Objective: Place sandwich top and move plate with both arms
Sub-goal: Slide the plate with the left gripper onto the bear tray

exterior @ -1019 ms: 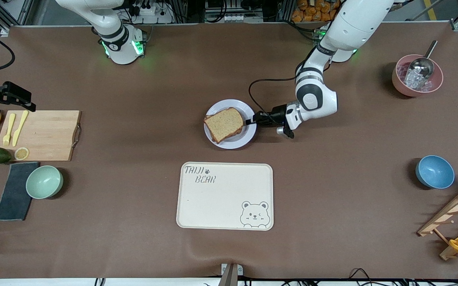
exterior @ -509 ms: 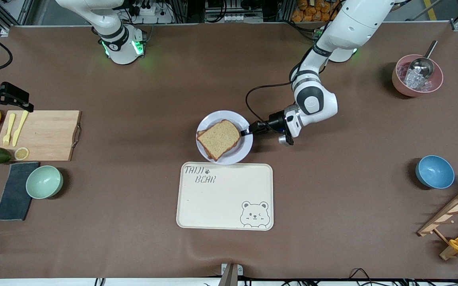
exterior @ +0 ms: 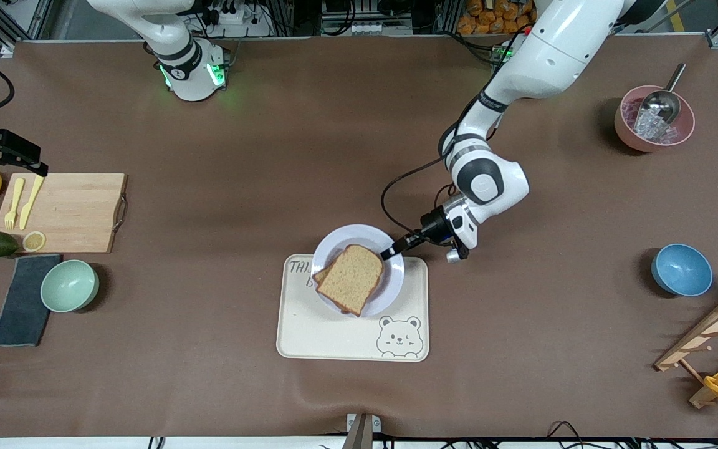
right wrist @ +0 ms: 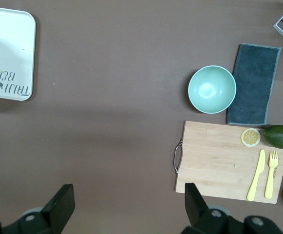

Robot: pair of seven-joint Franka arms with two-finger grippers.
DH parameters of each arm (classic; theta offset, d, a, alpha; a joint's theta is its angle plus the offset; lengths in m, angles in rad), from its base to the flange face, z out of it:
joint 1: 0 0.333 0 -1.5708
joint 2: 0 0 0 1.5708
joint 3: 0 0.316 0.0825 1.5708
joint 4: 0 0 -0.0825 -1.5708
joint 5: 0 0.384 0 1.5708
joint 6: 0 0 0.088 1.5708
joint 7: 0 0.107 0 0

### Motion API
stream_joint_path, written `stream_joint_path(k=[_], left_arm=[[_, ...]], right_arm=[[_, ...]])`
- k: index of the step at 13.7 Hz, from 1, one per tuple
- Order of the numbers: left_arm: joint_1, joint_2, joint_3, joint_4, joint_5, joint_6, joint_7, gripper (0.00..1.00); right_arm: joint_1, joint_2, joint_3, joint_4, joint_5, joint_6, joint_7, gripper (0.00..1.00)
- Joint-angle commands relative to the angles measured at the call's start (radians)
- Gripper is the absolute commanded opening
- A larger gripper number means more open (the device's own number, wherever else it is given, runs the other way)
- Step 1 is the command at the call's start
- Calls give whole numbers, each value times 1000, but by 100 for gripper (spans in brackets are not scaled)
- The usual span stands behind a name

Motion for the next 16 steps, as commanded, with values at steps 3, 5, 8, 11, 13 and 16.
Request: stream_joint_path(k=[3,5,8,11,13,16], left_arm=[[-13,89,0,137,-76,51,13,0],[-21,135,0,200,-75,100,14,0],[-24,179,2,269,-78,140,14,0],[-39,225,2,332,-77,171,14,0],[-39,238,2,344,-77,171,14,0],[-70,257,23,366,-78,174,14,0]], right_arm=[[0,-7,6,-19,-5,8,18,100],[-5,-6,6,-16,-5,8,18,100],[-4,-6,6,-16,0,10,18,100],[1,-6,7,-17,0,10,18,100],[3,-6,7,-19,0,10,18,100],[1,-6,7,-20,0,10,18,100]])
